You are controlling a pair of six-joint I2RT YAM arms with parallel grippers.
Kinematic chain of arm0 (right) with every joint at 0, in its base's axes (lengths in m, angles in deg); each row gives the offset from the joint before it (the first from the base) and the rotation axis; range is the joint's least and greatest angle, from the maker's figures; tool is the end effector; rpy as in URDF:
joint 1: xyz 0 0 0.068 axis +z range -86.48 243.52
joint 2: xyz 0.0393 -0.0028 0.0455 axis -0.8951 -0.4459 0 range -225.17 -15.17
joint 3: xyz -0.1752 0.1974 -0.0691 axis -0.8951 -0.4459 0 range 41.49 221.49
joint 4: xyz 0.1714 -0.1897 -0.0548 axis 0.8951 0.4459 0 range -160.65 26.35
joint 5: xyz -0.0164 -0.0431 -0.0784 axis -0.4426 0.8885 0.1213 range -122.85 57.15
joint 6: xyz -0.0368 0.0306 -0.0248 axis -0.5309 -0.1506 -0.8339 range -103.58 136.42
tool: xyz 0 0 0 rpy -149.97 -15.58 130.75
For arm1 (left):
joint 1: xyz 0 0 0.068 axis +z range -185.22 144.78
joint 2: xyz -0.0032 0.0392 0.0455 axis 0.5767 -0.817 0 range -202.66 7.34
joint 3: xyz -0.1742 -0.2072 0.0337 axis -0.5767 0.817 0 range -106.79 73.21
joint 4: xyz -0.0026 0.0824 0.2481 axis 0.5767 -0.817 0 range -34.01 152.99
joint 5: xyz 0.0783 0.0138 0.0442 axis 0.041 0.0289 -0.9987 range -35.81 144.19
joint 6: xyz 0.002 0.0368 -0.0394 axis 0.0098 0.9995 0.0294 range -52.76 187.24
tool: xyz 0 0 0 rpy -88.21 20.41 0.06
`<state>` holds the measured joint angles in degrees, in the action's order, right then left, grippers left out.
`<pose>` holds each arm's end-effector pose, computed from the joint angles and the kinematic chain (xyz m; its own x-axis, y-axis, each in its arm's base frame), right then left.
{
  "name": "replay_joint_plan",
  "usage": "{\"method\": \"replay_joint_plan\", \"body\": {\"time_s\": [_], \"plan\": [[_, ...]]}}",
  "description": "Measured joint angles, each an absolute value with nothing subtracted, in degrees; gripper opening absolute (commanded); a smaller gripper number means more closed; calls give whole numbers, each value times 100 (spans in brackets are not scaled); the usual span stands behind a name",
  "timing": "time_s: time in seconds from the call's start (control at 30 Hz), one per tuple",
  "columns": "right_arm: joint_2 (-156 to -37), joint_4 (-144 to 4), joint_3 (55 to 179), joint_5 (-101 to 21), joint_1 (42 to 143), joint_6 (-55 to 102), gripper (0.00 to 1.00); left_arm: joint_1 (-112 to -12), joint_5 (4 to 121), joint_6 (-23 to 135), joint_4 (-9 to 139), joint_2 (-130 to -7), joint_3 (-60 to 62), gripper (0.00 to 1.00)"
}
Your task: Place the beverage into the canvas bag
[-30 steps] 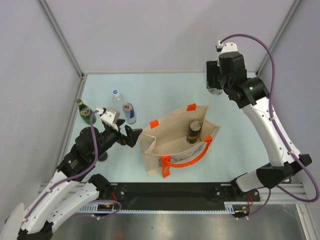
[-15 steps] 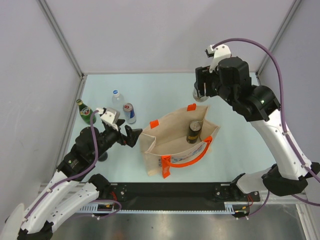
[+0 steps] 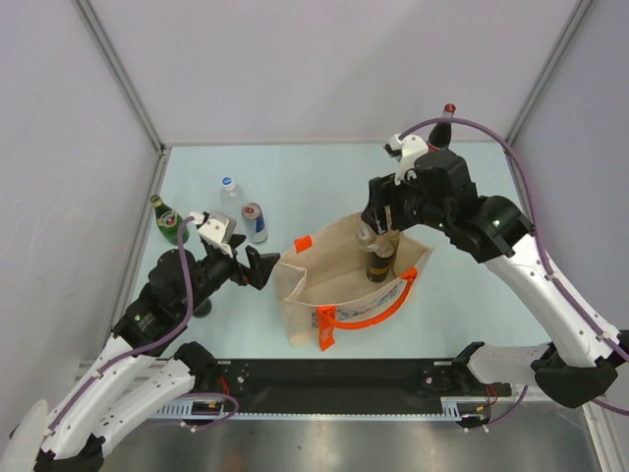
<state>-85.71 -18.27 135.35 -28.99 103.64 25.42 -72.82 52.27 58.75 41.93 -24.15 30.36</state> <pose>0.1767 0.1459 0.4614 -0.4604 -0.1839 -0.8684 -0.5326 0.8399 0.1045 0.1048 -0.0792 0.3400 -0.2184 -0.0183 -0.9757 0.5575 0.8183 -0.1401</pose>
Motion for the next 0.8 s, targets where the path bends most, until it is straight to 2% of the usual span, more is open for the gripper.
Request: {"method": "replay_joint_plan", "body": {"time_s": [0.27, 0.8], "plan": [[-8549, -2653, 12333, -3316, 10528, 2675, 0, -7282, 5225, 5875, 4193, -2410, 3036, 100], [-8488, -4242, 10521, -3332, 10655, 2072, 0, -7282, 5225, 5875, 4193, -2410, 3036, 100]]}}
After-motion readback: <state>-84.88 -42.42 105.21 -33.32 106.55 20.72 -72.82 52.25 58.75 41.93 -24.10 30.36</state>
